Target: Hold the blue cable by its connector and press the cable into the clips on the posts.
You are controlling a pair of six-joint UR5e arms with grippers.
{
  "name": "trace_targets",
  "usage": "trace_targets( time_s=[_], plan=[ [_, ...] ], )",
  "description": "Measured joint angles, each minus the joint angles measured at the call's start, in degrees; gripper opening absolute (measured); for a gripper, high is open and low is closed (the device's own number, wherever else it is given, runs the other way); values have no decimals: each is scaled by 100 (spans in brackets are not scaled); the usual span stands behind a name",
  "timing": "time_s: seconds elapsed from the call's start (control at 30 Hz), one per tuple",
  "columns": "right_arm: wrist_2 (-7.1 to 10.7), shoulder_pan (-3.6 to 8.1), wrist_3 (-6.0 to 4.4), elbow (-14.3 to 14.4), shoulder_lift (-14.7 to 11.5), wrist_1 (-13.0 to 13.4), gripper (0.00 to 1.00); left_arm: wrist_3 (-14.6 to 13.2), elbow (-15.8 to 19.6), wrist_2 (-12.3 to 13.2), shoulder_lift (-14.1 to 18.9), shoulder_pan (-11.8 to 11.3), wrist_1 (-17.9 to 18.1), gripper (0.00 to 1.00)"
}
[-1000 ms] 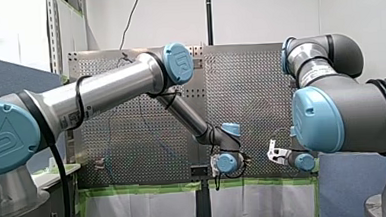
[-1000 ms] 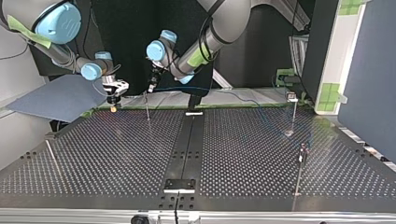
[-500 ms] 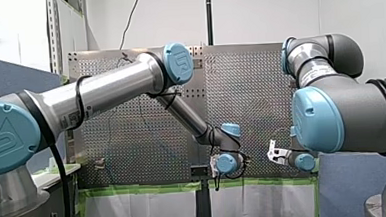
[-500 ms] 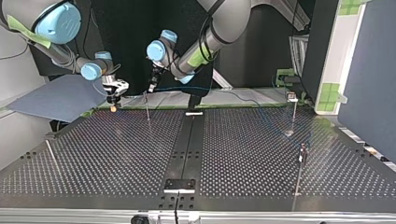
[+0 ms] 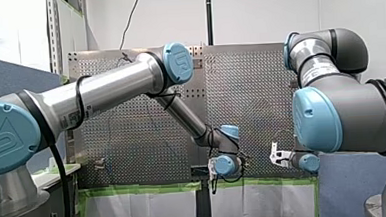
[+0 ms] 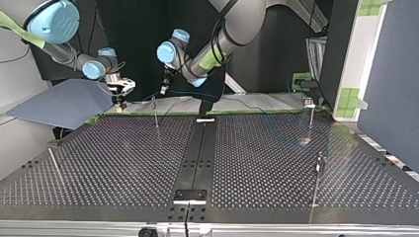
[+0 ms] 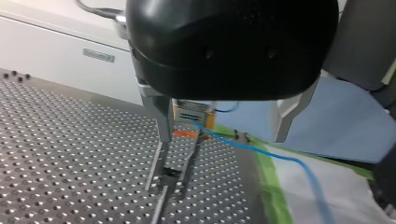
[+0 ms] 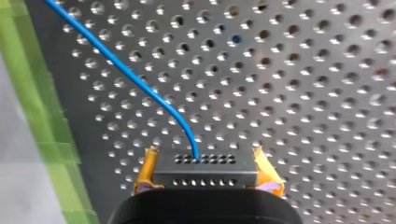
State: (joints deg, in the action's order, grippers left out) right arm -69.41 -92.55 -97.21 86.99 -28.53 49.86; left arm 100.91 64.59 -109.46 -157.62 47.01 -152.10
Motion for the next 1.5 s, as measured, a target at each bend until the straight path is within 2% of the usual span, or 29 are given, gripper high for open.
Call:
trace_targets(
  time_s=[0.13,0.27,0.6,0.83,1.07,1.27,1.4,1.5],
  plan=[
    [-14,15,-62,198,-170,179,0,-77,136,-27,15,8,-66,99],
    [-72,-16,-75,366,-217,345,0,-227,287,-52,107,69,-145,99],
    [-174,-102,-78,854,-208,803,0,-325,789,-69,592,161,139,99],
    [-183,-152,-80,1183,-203,937,0,-341,1144,-90,946,280,-119,99],
    [-159,-116,-91,1483,-202,1242,0,-350,1483,-196,1286,443,-285,99],
    [-153,-104,-121,1604,-203,1420,0,-289,1756,-359,1561,499,-210,99],
    [-149,-116,-140,1613,-201,1448,0,-276,1969,-385,1773,545,-322,99],
    [-145,-138,-206,1614,-198,1489,0,-255,2117,-366,1921,573,-458,99]
  ],
)
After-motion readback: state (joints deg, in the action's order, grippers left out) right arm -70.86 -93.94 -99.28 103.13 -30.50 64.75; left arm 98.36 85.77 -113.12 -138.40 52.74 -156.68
